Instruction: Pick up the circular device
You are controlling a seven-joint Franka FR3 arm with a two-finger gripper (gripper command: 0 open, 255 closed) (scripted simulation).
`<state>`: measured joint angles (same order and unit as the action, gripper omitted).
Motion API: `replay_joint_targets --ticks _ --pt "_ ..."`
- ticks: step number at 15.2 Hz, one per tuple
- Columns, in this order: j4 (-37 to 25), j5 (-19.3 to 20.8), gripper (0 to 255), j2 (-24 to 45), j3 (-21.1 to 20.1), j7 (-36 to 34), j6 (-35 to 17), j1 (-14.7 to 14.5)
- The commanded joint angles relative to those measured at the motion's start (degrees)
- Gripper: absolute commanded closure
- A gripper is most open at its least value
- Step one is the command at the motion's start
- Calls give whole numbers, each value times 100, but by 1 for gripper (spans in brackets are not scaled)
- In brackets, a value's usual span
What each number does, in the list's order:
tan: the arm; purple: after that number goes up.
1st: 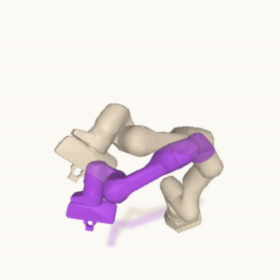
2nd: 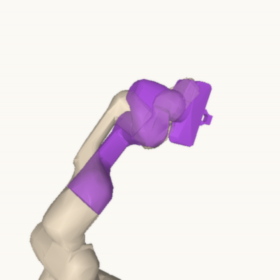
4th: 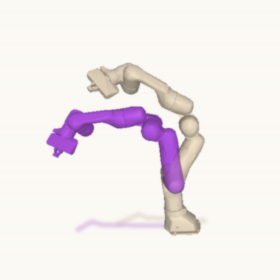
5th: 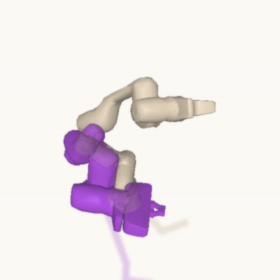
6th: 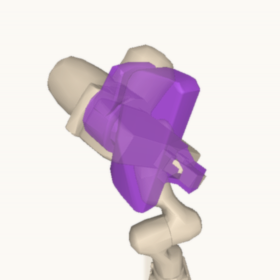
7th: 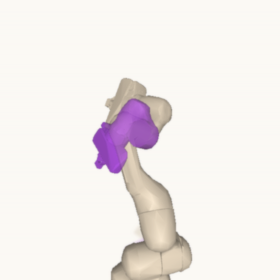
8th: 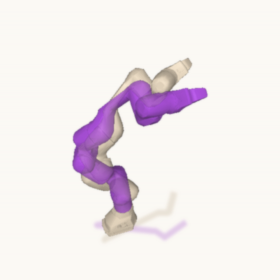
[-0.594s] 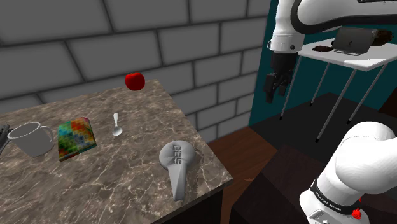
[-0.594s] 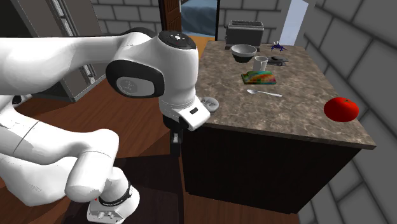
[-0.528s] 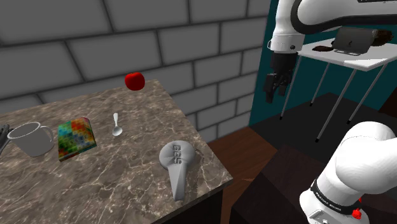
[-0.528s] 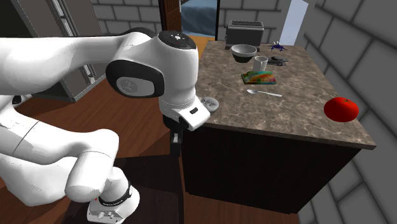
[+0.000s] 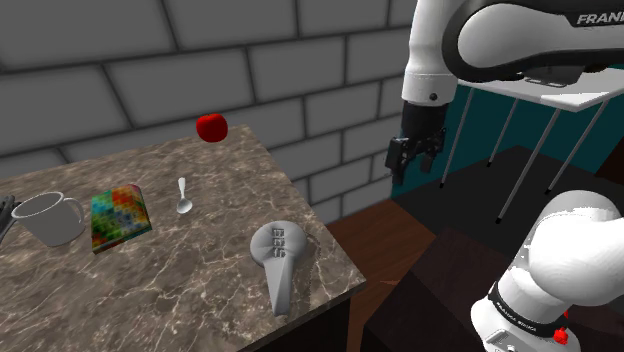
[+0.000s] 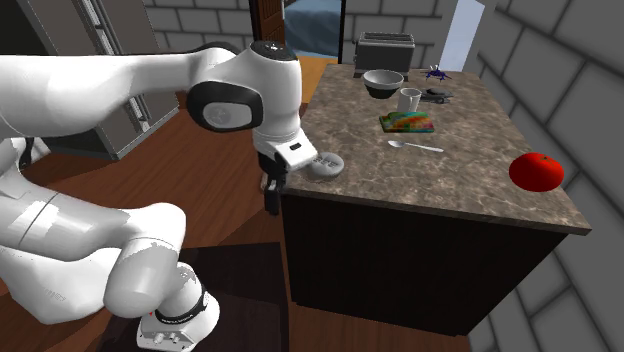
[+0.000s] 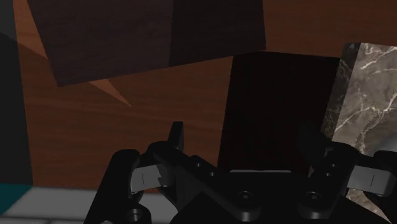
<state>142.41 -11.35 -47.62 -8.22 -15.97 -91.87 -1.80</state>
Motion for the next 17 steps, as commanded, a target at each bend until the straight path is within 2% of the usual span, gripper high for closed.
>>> replay_joint_targets --ticks 1,6,10,14,17 --pt "-9 -201 0 77 -309 -438 -146 -29" --pt "-188 -650 0 480 -1160 -1535 -587 -70" --pt "-500 -859 0 994 -1852 -2418 -972 -2" --pt "-952 -876 0 1657 -2568 -3337 -1359 182" --pt "-1376 -716 0 2257 -3137 -4082 -1634 400"
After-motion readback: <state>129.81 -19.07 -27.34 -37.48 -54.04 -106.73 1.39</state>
